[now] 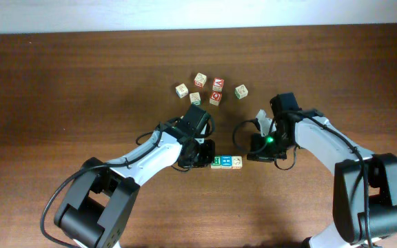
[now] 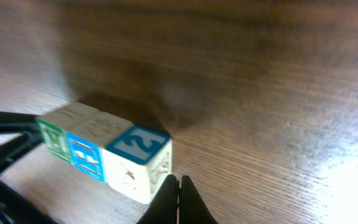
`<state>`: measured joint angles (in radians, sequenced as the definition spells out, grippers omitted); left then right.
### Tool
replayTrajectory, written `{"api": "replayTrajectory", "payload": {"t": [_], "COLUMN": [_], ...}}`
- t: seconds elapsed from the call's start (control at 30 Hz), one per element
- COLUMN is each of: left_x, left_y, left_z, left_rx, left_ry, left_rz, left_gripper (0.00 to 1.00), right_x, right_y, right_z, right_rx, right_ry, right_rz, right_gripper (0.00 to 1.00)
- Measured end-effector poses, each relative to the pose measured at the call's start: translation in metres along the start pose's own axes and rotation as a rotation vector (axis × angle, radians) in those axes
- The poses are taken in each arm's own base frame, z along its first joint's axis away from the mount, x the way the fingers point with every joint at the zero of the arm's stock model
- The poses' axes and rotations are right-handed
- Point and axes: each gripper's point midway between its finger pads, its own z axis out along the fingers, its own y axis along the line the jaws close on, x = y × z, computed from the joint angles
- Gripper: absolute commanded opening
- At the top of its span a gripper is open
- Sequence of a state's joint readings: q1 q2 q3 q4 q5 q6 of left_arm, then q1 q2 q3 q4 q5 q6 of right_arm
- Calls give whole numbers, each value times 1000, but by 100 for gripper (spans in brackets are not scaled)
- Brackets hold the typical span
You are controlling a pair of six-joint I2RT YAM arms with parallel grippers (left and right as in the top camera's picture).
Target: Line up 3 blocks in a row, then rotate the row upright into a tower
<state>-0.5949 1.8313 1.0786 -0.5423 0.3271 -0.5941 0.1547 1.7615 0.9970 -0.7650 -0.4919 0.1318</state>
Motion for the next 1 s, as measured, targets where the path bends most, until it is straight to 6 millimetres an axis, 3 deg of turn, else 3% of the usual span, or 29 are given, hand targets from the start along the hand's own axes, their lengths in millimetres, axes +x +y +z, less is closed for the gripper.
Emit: {"api": "replayTrajectory", "payload": {"t": [0.17,0.3,0.53,0.77,1.0], "left_x": [2,1,2,1,1], "left_y": [0,1,1,6,7], "left_z": [0,0,0,0,0], "left_rx": [-1,-1,-4,-27,-35], "left_ry": [7,6,9,2,1], "left_rz": [-1,1,0,-2,-1], "left_gripper": [0,0,0,0,0], "right_x": [10,10,9,12,12], "right_y": [1,11,11,19,31], "right_z": [11,16,17,17,2], "right_rx": [-48,-60,-66,-112,-143], "right_ry": [17,13,4,16,-15], "right_rz": [-43,-94,-100,-95,-116], "right_gripper": [4,4,4,4,4]}}
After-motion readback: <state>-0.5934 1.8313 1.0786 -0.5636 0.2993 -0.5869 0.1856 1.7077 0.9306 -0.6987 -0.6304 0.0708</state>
